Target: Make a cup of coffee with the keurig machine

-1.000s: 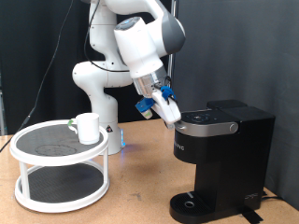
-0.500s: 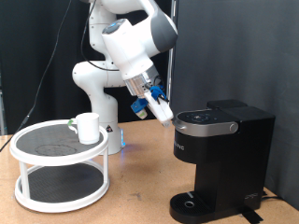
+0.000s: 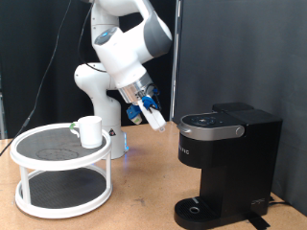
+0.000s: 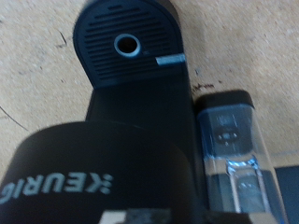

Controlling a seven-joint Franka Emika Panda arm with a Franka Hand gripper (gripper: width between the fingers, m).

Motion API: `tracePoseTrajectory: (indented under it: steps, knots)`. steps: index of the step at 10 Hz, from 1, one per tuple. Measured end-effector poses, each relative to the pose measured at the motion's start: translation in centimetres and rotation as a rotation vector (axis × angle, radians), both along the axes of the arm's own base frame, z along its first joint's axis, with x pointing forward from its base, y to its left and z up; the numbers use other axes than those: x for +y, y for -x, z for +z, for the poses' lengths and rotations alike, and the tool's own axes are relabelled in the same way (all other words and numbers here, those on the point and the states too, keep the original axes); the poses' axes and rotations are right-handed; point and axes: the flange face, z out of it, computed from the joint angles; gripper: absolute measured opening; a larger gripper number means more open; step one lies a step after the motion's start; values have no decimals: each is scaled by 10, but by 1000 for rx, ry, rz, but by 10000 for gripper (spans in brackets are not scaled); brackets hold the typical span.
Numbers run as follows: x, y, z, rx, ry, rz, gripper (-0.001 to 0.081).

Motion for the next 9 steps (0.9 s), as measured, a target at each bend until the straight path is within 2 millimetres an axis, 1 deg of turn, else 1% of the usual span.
tracePoseTrajectory:
  steps: [3,5,6,7,8,9]
  knots:
    - [-8,32,11,-12,-71,42,0]
    - [-9,33,8,-11,-67,42,0]
    - [-11,38,5,-8,-74,34,0]
    - [-15,46,3,-22,-78,4,0]
    - [-19,54,4,-73,-78,-59,0]
    - [-21,65,5,-115,-94,-86,0]
